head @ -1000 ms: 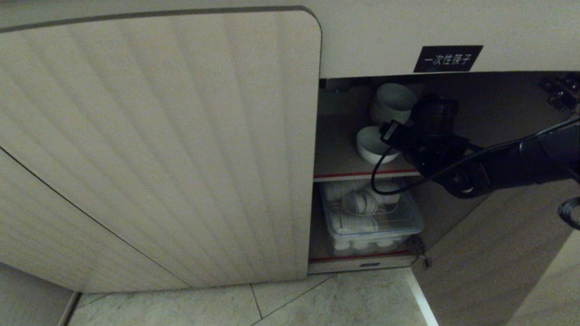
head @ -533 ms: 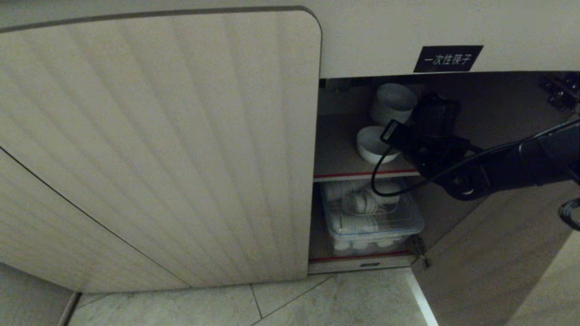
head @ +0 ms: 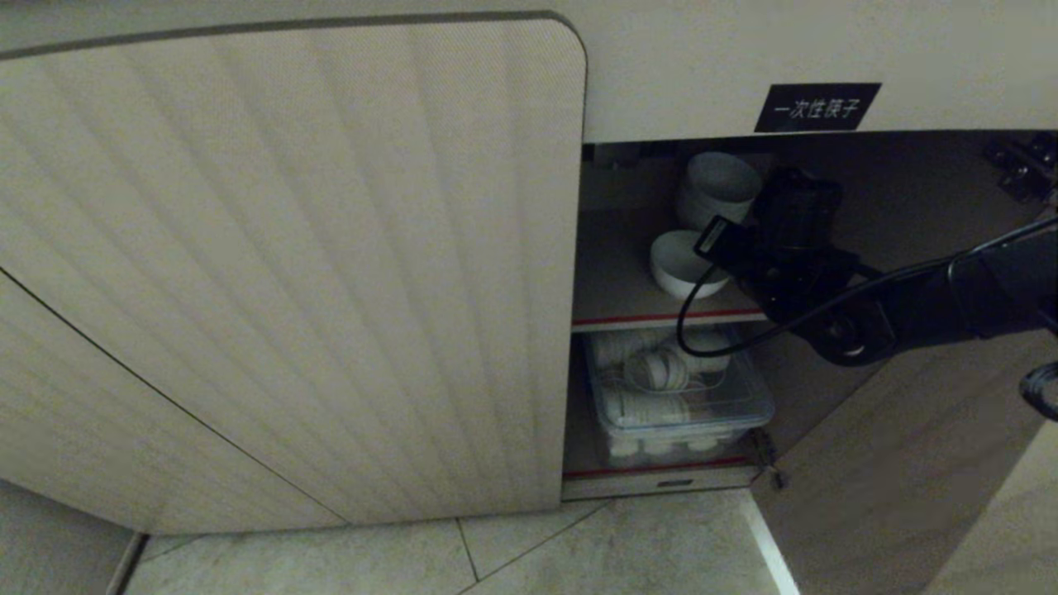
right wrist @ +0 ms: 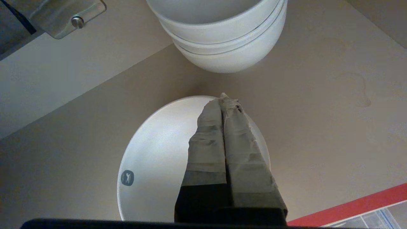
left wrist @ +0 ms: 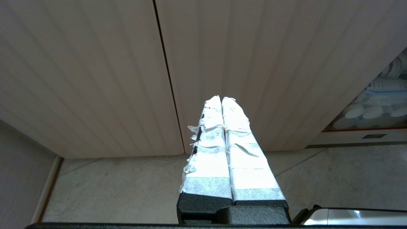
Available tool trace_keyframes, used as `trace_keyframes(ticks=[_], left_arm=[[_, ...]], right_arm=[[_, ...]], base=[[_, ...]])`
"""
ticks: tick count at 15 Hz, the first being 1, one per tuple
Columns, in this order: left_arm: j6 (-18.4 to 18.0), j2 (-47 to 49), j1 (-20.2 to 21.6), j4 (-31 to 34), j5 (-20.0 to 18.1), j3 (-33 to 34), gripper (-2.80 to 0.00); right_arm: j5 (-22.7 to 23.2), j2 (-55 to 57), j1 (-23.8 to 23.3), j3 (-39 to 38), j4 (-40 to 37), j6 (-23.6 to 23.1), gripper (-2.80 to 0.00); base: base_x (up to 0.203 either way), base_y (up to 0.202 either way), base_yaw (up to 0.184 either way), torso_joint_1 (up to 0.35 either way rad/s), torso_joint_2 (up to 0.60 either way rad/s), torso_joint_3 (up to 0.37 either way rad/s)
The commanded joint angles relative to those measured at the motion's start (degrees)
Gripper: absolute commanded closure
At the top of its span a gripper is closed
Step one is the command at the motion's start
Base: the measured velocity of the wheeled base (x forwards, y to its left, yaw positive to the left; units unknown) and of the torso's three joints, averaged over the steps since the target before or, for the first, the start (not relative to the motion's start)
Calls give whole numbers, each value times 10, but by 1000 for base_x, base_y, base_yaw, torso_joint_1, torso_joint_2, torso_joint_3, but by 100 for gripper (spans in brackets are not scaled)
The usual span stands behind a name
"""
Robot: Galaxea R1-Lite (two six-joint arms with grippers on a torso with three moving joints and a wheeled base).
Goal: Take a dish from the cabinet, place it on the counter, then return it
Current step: Close the cabinet door
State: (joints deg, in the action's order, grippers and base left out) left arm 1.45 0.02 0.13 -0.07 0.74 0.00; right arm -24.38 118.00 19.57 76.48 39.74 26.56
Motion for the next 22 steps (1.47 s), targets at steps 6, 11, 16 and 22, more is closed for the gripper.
trace_keyframes(ticks=[6,11,16,22], left_arm=[[0,0,0,0,0,0,0],[0,0,0,0,0,0,0],[0,0,0,0,0,0,0],[0,0,0,0,0,0,0]], right_arm=[[-1,-19,6,-43,21,-10,0],[-1,-38,14,-81,28,-11,0],[-1,-69,13,-126,28,-16,0],[-1,-115,13,-178,27,-23,0]], base=[[0,0,0,0,0,0],[0,0,0,0,0,0],[0,0,0,0,0,0],[0,0,0,0,0,0]])
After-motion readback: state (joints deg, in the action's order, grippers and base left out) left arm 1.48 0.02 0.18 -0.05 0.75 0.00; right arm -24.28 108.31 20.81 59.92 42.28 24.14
